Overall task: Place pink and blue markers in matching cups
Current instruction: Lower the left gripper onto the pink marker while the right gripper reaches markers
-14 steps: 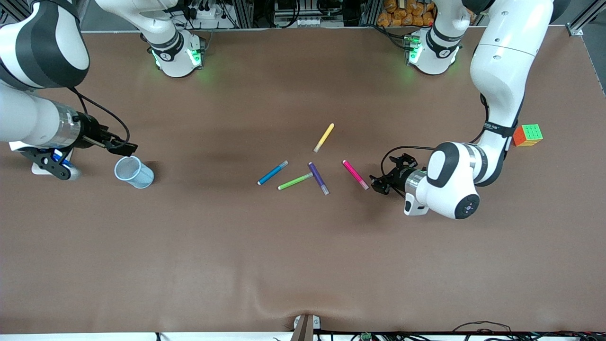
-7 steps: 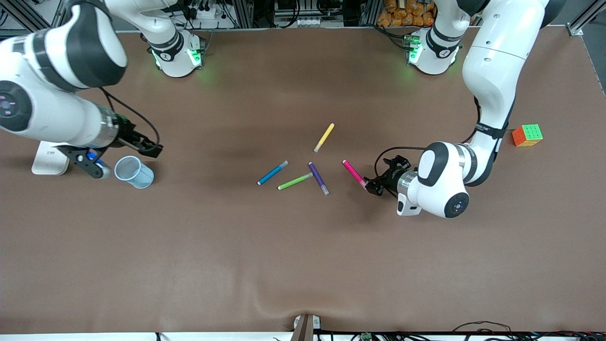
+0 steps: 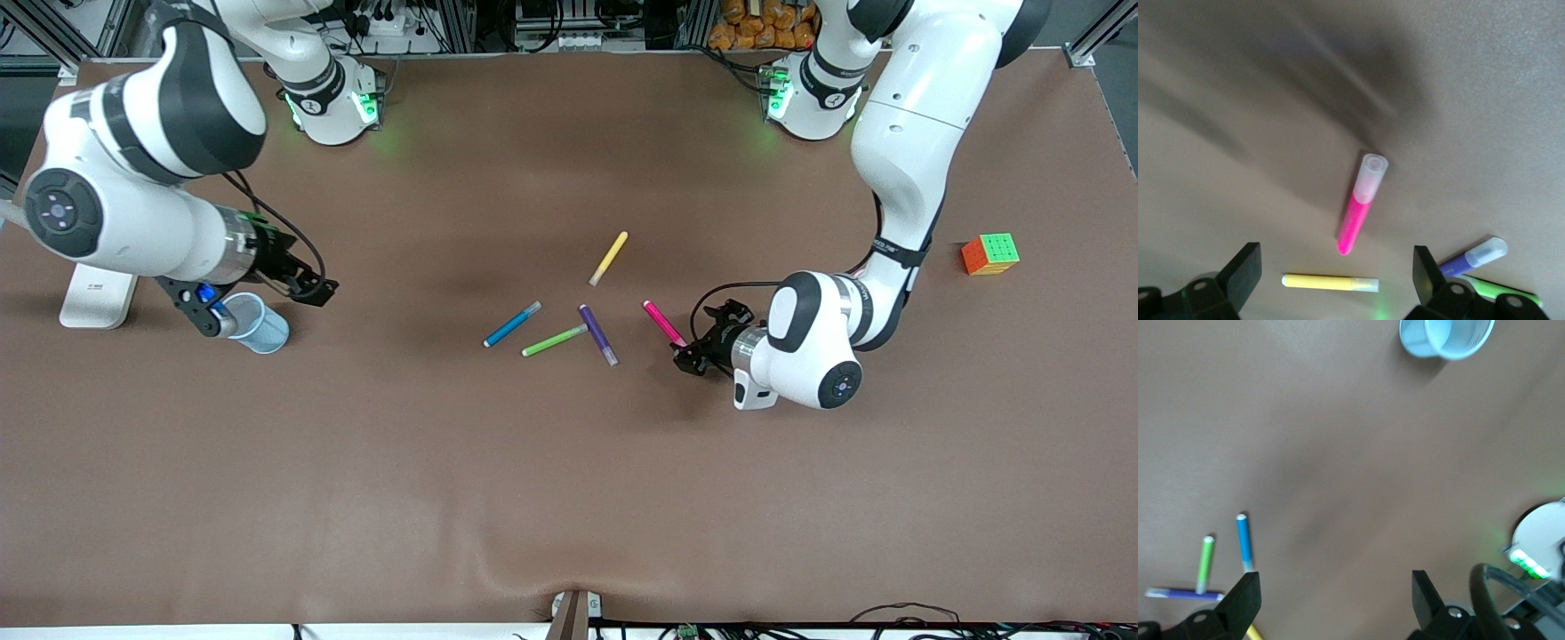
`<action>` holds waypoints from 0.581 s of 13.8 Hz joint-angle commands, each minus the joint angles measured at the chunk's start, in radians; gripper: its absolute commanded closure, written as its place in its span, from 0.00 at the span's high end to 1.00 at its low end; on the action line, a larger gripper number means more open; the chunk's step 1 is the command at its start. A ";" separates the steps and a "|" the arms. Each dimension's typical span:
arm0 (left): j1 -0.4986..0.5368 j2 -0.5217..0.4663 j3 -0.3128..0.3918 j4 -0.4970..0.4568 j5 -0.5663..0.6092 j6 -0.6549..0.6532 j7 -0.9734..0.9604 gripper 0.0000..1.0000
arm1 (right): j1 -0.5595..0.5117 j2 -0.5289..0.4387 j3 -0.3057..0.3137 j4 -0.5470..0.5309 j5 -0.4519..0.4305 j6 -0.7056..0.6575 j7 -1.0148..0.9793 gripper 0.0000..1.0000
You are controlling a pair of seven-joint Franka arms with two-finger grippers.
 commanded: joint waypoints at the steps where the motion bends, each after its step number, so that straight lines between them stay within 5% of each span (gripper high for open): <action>1: -0.013 0.017 0.010 0.022 -0.031 0.003 -0.017 1.00 | 0.093 -0.022 -0.006 -0.068 0.014 0.091 0.147 1.00; 8: -0.033 0.077 0.011 0.014 -0.059 0.060 -0.007 1.00 | 0.240 0.005 -0.006 -0.166 0.008 0.332 0.348 1.00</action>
